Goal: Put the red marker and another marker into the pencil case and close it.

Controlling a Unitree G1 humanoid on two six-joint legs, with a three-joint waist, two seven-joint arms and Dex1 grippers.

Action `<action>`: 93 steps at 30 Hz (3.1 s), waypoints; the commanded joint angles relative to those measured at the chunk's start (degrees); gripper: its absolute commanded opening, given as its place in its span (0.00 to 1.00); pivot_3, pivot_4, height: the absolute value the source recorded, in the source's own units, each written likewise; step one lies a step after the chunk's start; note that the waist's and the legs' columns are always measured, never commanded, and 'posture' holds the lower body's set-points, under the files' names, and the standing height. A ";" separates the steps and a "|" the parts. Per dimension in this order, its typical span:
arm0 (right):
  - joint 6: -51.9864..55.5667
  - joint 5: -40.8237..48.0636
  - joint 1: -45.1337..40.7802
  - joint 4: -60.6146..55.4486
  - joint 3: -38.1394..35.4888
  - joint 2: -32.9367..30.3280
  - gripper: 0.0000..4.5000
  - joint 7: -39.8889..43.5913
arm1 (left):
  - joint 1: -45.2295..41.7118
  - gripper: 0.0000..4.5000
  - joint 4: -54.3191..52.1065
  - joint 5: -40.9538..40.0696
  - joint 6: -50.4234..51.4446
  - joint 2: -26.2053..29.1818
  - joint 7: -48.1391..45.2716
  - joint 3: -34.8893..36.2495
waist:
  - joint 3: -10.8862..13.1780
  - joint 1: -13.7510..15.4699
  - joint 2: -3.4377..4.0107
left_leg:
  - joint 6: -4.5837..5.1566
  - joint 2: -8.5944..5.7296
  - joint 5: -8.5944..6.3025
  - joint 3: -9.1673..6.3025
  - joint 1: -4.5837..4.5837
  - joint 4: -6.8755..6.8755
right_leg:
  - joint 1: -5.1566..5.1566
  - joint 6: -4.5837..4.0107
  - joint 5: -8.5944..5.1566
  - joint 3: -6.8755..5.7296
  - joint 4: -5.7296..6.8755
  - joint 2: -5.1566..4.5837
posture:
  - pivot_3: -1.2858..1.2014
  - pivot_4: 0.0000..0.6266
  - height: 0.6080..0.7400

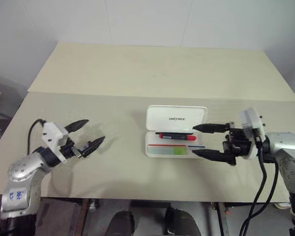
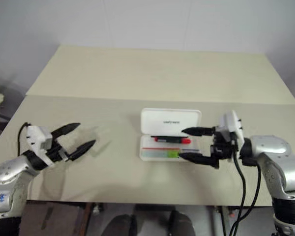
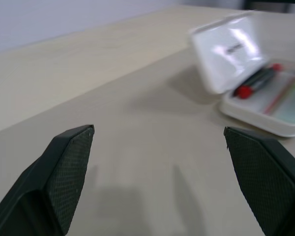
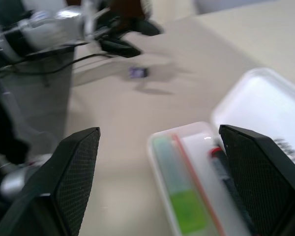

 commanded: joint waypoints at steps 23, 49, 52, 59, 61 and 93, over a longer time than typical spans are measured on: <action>-7.23 -0.79 -0.40 2.88 0.81 -2.86 0.91 1.58 | 2.62 0.72 10.12 9.47 -3.77 -6.21 10.28 -6.26 | -0.14 0.29 0.22 | 0.03 -0.01 0.02 -0.01 -0.01 0.00 | 0.00 -0.04 -0.02 -0.08 0.03 -0.02 | 0.52 0.24 1.00; -7.68 -0.93 1.64 2.62 -1.17 -3.09 0.91 0.16 | -14.83 0.09 0.57 -0.94 5.39 1.09 -4.97 -13.26 | -0.21 0.77 0.31 | 0.01 -0.06 0.03 0.02 -0.06 -0.02 | -0.04 -0.04 -0.02 -0.12 0.00 0.00 | 0.52 0.24 1.00; -8.11 -0.92 3.54 1.97 -2.86 -3.31 0.91 -0.74 | -19.62 0.09 1.27 -1.32 7.21 1.75 -9.03 -16.84 | -0.17 1.07 0.24 | 0.01 -0.07 0.03 0.00 -0.09 -0.02 | -0.04 -0.04 -0.02 -0.14 -0.01 0.01 | 0.52 0.24 1.00; -7.78 0.03 11.12 -1.81 -9.44 -4.35 0.91 -2.26 | -27.17 0.09 4.22 1.14 7.75 -1.05 -14.28 -26.08 | -0.15 1.40 0.21 | 0.01 -0.07 0.03 0.05 -0.07 0.00 | -0.03 -0.03 -0.02 -0.11 -0.02 0.03 | 0.52 0.24 1.00; -7.62 0.25 15.50 -3.28 -13.56 -4.58 0.91 -2.36 | -30.16 0.09 6.66 3.03 7.07 -3.81 -15.36 -30.49 | -0.15 1.93 0.21 | 0.02 -0.07 0.03 0.04 -0.09 0.00 | -0.03 -0.03 -0.02 -0.11 -0.03 0.04 | 0.52 0.24 1.00; -7.59 0.91 26.43 -12.02 -17.81 -1.76 0.91 -10.29 | -46.79 0.09 36.32 20.49 -1.63 -30.41 -13.21 -46.58 | -0.12 1.74 0.13 | 0.13 -0.13 0.10 -0.01 -0.13 0.10 | 0.06 0.04 0.03 -0.09 -0.27 0.03 | 0.52 0.24 1.00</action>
